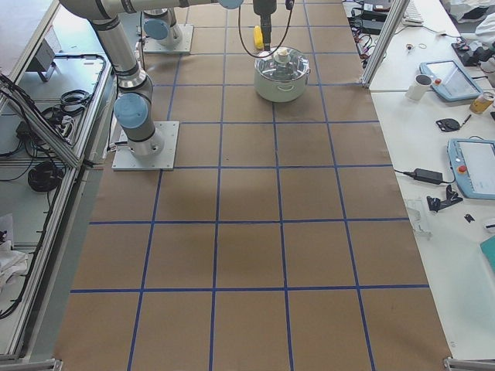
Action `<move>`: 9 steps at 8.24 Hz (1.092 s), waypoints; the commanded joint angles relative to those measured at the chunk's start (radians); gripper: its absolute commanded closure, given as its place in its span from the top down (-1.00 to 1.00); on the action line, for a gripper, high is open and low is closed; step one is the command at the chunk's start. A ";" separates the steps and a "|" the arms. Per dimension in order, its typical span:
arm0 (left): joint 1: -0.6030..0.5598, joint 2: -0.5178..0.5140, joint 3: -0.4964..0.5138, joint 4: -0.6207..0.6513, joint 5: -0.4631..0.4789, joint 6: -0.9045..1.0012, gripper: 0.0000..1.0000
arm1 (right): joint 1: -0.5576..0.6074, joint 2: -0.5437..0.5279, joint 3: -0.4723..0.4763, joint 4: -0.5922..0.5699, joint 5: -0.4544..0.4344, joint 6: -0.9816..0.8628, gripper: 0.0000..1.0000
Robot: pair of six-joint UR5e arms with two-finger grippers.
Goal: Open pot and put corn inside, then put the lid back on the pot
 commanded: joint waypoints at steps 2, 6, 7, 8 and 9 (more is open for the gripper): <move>0.000 -0.008 -0.005 0.005 0.000 -0.008 1.00 | 0.000 0.000 0.000 0.000 0.001 0.000 1.00; 0.014 -0.042 -0.088 0.010 0.002 -0.178 1.00 | 0.000 -0.001 0.000 0.002 -0.001 0.001 1.00; 0.032 -0.044 -0.147 0.010 0.003 -0.192 1.00 | 0.000 0.000 0.000 0.002 0.004 0.000 1.00; 0.067 -0.045 -0.172 0.010 0.000 -0.201 1.00 | 0.000 -0.001 0.000 0.002 -0.002 0.001 1.00; 0.102 -0.050 -0.185 0.019 0.002 -0.244 1.00 | 0.000 -0.001 0.000 0.002 0.001 0.000 1.00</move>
